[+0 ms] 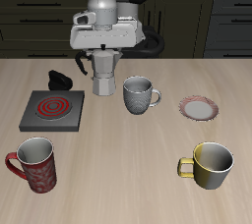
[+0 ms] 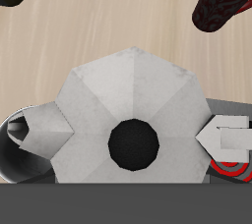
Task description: Place the moka pot on the stove
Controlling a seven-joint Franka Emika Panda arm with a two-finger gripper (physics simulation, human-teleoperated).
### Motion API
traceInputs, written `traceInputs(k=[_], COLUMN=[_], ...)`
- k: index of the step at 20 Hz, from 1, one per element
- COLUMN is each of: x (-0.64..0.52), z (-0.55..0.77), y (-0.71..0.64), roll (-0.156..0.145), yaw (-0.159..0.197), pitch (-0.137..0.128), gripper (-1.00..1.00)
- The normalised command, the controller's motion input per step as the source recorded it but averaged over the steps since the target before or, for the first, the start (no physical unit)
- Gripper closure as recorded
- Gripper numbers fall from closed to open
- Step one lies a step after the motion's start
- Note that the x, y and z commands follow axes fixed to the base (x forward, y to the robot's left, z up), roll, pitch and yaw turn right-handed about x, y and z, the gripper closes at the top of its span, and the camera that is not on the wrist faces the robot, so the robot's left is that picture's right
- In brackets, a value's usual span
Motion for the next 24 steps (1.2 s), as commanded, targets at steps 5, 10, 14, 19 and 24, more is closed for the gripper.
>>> traceInputs(k=[5, 10, 14, 19, 24], x=[-0.31, -0.21, -0.24, -0.15, -0.08], z=[-0.08, -0.07, -0.10, 0.00, -0.10], y=[-0.47, -0.22, -0.32, -0.36, -0.28], roll=[-0.027, 0.007, 0.004, -0.006, 0.003], yaw=[-0.066, -0.046, -0.041, -0.038, -0.026], pitch=[-0.004, 0.000, 0.009, 0.001, 0.036], gripper=[1.00, 1.00, 1.00, 1.00, 1.00])
